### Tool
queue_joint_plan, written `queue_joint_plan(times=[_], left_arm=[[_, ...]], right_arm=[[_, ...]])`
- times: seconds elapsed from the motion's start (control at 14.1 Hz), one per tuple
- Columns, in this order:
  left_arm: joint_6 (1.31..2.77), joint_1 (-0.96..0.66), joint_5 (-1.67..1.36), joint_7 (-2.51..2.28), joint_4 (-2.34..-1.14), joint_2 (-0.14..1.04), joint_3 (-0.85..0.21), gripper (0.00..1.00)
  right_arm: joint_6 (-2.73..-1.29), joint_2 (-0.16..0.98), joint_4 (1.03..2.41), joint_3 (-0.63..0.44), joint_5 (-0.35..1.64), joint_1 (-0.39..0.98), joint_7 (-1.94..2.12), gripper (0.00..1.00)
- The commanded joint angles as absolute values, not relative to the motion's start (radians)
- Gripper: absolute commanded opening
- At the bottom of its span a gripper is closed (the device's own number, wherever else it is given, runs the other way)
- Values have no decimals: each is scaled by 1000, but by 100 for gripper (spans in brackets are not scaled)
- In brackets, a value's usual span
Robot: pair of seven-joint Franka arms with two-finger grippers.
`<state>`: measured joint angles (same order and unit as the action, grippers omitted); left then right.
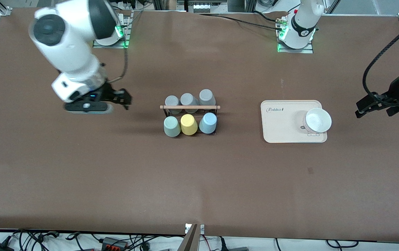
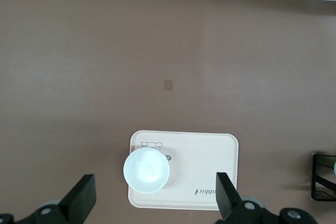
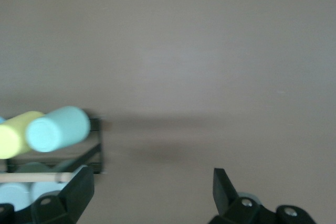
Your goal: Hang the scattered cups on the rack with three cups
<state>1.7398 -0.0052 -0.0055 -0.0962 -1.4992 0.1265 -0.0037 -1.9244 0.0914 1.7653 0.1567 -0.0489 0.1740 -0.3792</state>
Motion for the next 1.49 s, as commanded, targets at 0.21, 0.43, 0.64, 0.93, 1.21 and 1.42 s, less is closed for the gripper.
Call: queue_joint_plan(times=[0.21,0.43,0.64,0.93,1.21,1.42], left_arm=[[1717,0,-8,-87,-1491,135,-18,100],[1652,-8,-6,-87,-1483,129,-21,100],[1625,1,-11,-84,-1494,130,-20,100],[1657,-6,-6,-83,-1497,133,-21,100],[1654,-8,-6,-83,-1489,132,-21,100],[1654,-9,-6,-83,-1489,130,-21,100]], right_arm=[[-1668,84,1566,24,-29,15,-123,100],[-1612,98,1488,-69,-14,6,-84,100],[-1559,92,1486,-80,-5,-27,-86,100],[-1540,87,1496,32,-18,-106,-81,100],[-1528,84,1497,43,-21,-104,-75,100],[-1539,52,1540,32,-23,-72,-74,100]])
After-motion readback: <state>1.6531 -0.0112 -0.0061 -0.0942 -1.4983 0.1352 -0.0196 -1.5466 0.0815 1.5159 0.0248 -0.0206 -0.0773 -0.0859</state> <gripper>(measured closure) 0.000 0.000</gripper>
